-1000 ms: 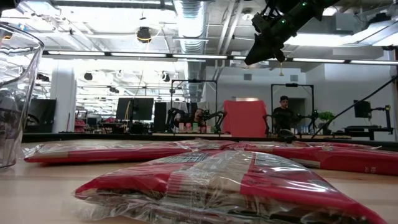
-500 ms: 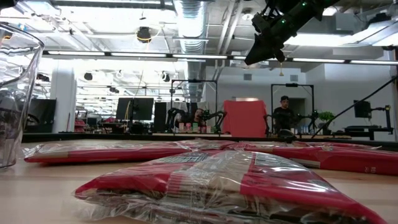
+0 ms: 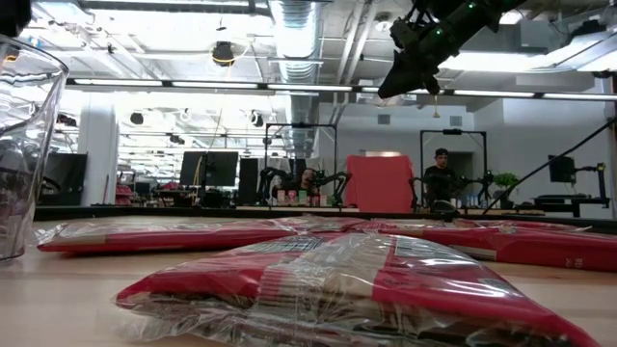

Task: Sort popcorn bags into baskets
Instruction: Put the red popcorn bag into the transparent bin

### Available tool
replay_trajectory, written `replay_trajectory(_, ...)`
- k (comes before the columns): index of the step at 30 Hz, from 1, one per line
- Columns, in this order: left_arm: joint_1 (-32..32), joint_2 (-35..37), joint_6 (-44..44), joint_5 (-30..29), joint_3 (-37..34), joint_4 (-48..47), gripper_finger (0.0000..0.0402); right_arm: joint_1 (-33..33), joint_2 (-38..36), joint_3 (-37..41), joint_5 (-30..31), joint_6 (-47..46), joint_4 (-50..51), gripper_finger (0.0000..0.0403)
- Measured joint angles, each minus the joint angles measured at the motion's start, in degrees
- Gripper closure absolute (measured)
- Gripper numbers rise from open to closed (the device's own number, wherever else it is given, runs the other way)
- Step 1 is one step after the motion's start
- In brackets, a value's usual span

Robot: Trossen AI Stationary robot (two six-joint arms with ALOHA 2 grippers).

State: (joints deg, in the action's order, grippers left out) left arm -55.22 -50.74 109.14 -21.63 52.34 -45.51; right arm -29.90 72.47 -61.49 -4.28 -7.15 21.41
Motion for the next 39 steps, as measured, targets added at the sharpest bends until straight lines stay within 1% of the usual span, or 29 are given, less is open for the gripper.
replay_trajectory(2, 3.14, 2.99, -3.18, -6.53, 2.10, -0.01, 0.0156, 1.33, 0.00, 0.00, -1.00, -1.10, 0.02, 0.0327)
replay_trajectory(4, 7.26, 4.39, -9.00, -11.93, 4.05, -0.01, 0.0165, 3.41, -0.01, 0.12, -1.81, -2.10, 0.01, 0.0327)
replay_trajectory(5, 9.87, 4.60, -12.89, -13.24, 5.03, -0.09, 0.0171, 4.76, -0.06, 0.58, -1.91, -2.27, -0.30, 0.0327)
replay_trajectory(7, 15.94, 4.31, -21.82, -12.72, 6.28, 0.01, 0.0183, 7.71, -0.07, 1.73, -1.92, -1.71, -0.12, 0.0327)
replay_trajectory(9, 23.36, 3.20, -28.61, -8.41, 6.49, -0.53, 0.0201, 11.08, -0.07, 3.64, -1.91, 0.75, -1.39, 0.0328)
replay_trajectory(12, 35.93, 0.72, -36.12, 3.38, 6.38, -2.65, 0.0245, 15.11, 0.33, 7.21, -2.18, 3.29, -5.08, 0.0336)
replay_trajectory(15, 46.80, -0.93, -47.17, 13.72, 6.38, -1.92, 0.0307, 17.22, 2.79, 9.40, -6.45, 5.17, -9.71, 0.0365)
replay_trajectory(17, 52.67, -1.85, -54.63, 19.18, 6.38, -0.65, 0.0350, 18.53, 5.93, 9.44, -9.52, 6.77, -12.49, 0.0388)
replay_trajectory(19, 58.07, -2.68, -60.70, 25.21, 6.40, 0.64, 0.0386, 20.92, 9.92, 9.38, -10.79, 7.39, -16.06, 0.0391)
replay_trajectory(21, 62.13, -3.00, -64.75, 30.29, 6.42, 0.26, 0.0393, 24.22, 13.82, 9.40, -11.05, 7.25, -20.69, 0.0385)
replay_trajectory(24, 65.77, -2.79, -69.78, 33.88, 6.42, -0.61, 0.0394, 29.02, 19.56, 7.42, -11.01, 5.53, -26.72, 0.0388)
replay_trajectory(26, 67.60, -2.51, -73.39, 34.58, 6.42, -1.47, 0.0399, 31.05, 23.33, 5.23, -11.06, 2.96, -29.29, 0.0395)
replay_trajectory(29, 69.56, -2.47, -77.59, 35.40, 6.42, -2.47, 0.0400, 32.81, 29.12, 1.21, -10.94, -0.61, -32.83, 0.0391)
replay_trajectory(32, 70.29, -2.51, -81.14, 36.53, 6.42, -3.20, 0.0401, 34.00, 35.27, -3.52, -10.79, -2.99, -33.01, 0.0388)
replay_trajectory(35, 70.32, -2.50, -83.80, 36.62, 6.42, -4.94, 0.0401, 35.68, 41.27, -8.98, -10.56, -3.39, -32.47, 0.0396)
replay_trajectory(39, 70.32, -1.89, -85.13, 36.75, 6.42, -7.16, 0.0401, 37.82, 47.79, -16.99, -10.00, -3.83, -28.59, 0.0391)
